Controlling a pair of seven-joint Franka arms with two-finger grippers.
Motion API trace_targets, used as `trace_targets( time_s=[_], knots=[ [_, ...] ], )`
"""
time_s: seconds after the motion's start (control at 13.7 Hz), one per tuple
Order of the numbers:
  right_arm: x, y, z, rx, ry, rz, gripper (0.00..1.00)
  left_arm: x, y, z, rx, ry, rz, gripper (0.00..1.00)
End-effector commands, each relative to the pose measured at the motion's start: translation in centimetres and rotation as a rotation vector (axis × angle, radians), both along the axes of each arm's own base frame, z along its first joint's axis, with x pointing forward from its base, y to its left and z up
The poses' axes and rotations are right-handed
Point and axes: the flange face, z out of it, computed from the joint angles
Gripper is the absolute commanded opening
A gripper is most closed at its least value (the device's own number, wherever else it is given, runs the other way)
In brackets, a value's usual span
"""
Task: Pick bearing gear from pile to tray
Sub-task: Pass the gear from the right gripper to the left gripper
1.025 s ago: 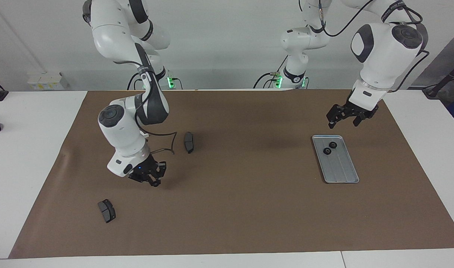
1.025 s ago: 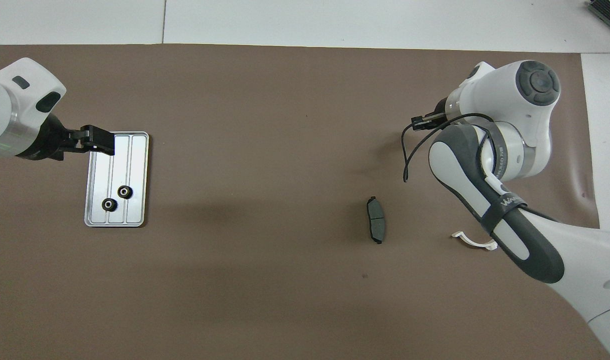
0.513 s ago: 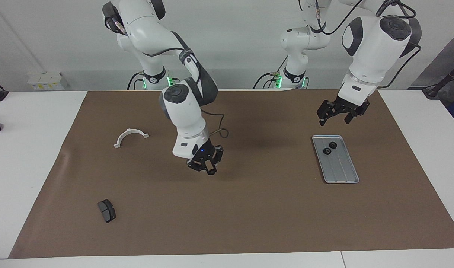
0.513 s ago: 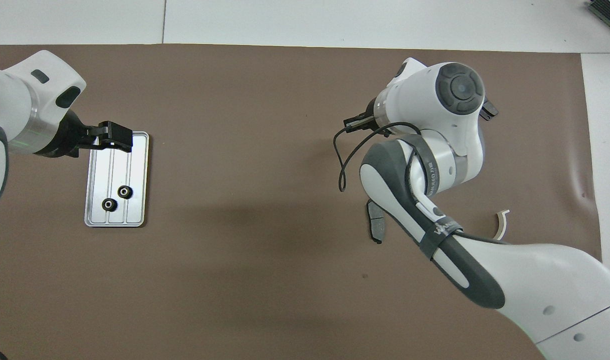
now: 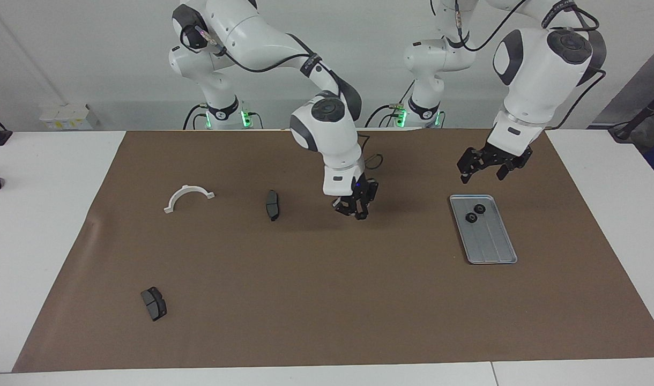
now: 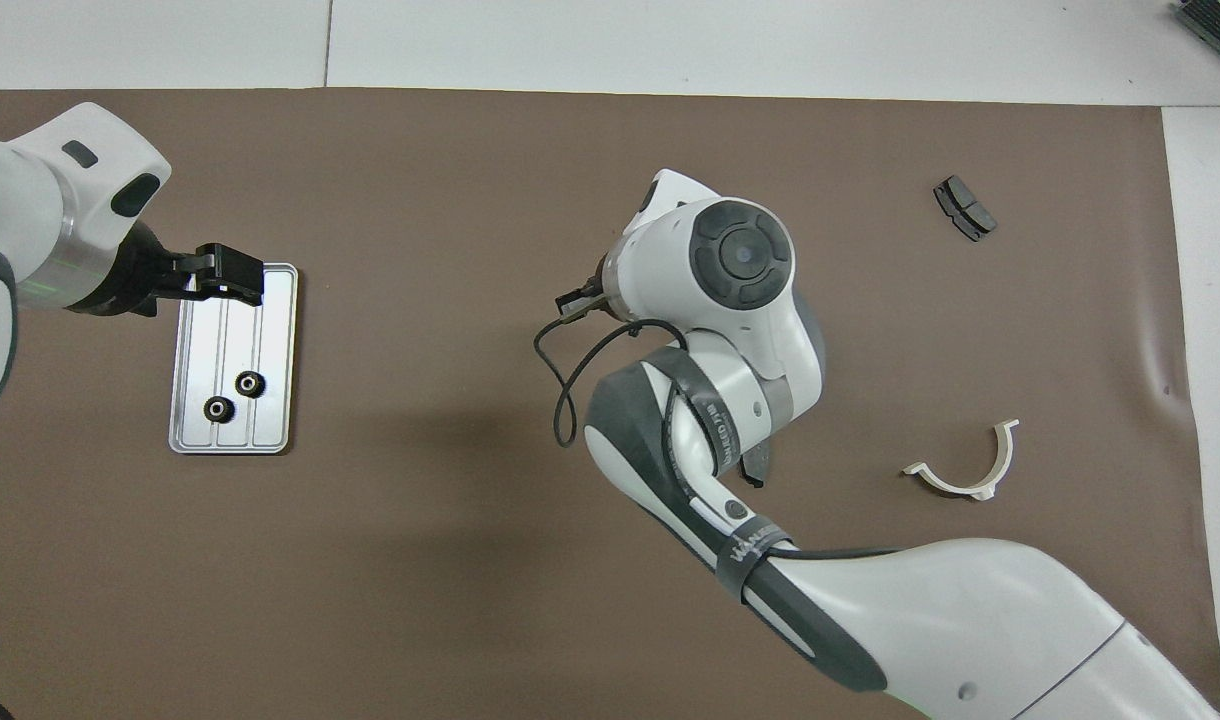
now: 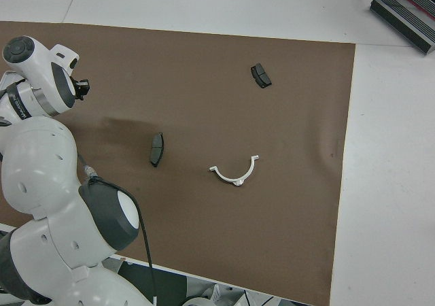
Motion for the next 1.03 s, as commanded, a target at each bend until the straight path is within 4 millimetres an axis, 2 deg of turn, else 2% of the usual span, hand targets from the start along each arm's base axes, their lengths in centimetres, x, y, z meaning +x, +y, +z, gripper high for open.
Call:
trace_targets(
  time_s=[0.0,0.22,0.29,0.37,0.51,0.66,0.73,0.81,0.88,0.95],
  knots=[
    [-0.7,2.0,-2.1,0.019,-0.002,0.012,0.07,-0.4,0.3,-0.3,-0.015,-0.012,0.018,1.0],
    [-0.7,2.8,-4.6,0.025,-0.011,0.02,0.07,-0.7,0.3,-1.2,-0.014,-0.012,0.02,1.0],
    [-0.7,2.6,-5.2,0.016,-0.007,0.021,0.17,-0.7,0.3,-1.8,-0.014,-0.023,0.022,1.0],
    [-0.6,2.2,-5.4,0.009,0.001,0.016,0.36,-0.6,0.2,-2.5,-0.016,-0.03,0.032,1.0],
    [-0.6,2.0,-5.5,-0.003,0.002,0.022,0.44,-0.3,-0.3,-4.0,-0.021,-0.041,0.058,1.0],
    [-0.1,1.6,-5.5,-0.009,0.005,0.015,0.49,0.0,-0.5,-5.2,-0.027,-0.05,0.086,1.0],
    [0.1,1.4,-5.2,-0.015,0.001,0.018,0.49,0.5,-1.0,-6.3,-0.037,-0.056,0.162,1.0],
    [0.6,0.7,-4.5,-0.019,0.0,0.008,0.49,0.4,-3.8,-7.2,-0.048,-0.056,0.228,1.0],
    [1.7,-0.8,-3.7,-0.025,0.003,-0.013,0.49,0.3,-5.4,-8.4,-0.05,-0.058,0.271,1.0],
    [3.0,-3.2,-1.9,-0.035,0.002,-0.034,0.48,0.1,-5.7,-9.2,-0.052,-0.065,0.284,1.0]
  ],
)
